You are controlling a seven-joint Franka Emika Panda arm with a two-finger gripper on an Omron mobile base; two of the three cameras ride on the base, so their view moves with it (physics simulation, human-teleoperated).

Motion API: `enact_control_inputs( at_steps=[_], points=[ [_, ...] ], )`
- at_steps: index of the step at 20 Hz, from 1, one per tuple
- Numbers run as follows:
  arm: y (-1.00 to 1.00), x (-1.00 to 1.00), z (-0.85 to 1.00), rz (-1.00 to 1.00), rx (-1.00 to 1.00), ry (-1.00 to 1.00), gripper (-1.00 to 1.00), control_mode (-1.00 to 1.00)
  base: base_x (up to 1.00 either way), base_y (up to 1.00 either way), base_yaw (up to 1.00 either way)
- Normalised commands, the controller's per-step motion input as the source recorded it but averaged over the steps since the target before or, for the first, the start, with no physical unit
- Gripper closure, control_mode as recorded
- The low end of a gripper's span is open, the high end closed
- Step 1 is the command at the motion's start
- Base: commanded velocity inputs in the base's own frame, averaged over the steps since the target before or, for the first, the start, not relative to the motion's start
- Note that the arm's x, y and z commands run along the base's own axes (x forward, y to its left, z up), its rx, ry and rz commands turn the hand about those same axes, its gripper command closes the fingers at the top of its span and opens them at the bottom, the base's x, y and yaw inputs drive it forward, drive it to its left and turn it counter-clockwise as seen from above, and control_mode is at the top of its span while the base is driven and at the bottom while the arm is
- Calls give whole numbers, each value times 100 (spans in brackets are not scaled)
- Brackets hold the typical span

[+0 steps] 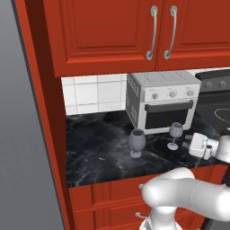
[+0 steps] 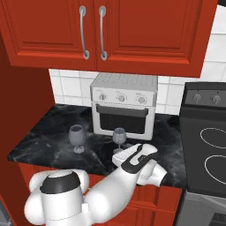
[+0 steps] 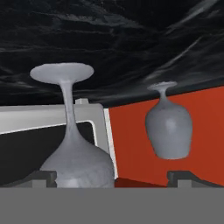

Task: Retrieve the wine glasses from the counter and place one next to each plate.

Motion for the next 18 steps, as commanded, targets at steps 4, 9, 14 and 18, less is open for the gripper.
enact_control_inputs(
  at_steps=[4,9,14,18],
  points=[
    [0,0,0,-4,0,8,-100,-100,0,0,0],
    [0,0,-2,-2,0,0,-100,-100,0,0,0],
    [0,5,-8,-1,0,0,-100,-100,0,0,0],
    [0,12,-8,-1,0,0,-100,-100,0,0,0]
  ],
)
